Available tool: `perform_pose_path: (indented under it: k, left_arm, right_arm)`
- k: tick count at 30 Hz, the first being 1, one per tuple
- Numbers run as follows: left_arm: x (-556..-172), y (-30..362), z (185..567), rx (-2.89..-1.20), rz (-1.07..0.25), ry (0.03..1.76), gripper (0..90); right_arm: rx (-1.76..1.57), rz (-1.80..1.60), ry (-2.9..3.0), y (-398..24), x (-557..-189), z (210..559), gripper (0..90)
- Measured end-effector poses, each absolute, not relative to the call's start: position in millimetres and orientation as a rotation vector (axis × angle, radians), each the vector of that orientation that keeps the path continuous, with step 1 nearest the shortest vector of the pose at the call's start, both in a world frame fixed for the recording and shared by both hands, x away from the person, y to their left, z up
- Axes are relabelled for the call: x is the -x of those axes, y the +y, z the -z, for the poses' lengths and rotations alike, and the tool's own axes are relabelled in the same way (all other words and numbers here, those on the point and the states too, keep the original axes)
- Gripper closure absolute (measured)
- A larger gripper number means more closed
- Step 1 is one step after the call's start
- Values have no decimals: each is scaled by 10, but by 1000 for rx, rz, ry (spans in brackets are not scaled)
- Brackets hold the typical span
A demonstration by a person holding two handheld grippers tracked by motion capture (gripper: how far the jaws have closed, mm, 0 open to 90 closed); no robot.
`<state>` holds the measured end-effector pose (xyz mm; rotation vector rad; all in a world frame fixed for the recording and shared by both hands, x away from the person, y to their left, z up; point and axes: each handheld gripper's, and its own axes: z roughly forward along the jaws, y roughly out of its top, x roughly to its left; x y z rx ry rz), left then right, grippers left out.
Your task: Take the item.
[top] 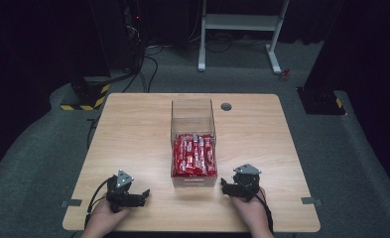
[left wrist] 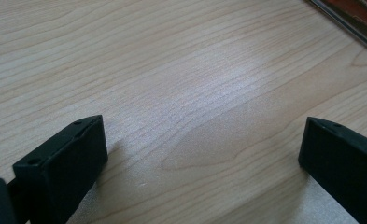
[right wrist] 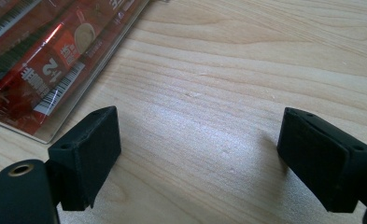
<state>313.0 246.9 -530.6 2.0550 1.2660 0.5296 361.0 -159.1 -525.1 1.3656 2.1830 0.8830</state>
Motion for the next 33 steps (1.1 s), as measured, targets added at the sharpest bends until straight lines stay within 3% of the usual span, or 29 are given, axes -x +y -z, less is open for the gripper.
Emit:
perform_pose_path:
  k: [33]
  left_arm:
    - [-3133,2467,5307,-2049,-534,1271,15]
  right_arm:
    - [-1342,-895,2202,-1593,-3592,5250,132]
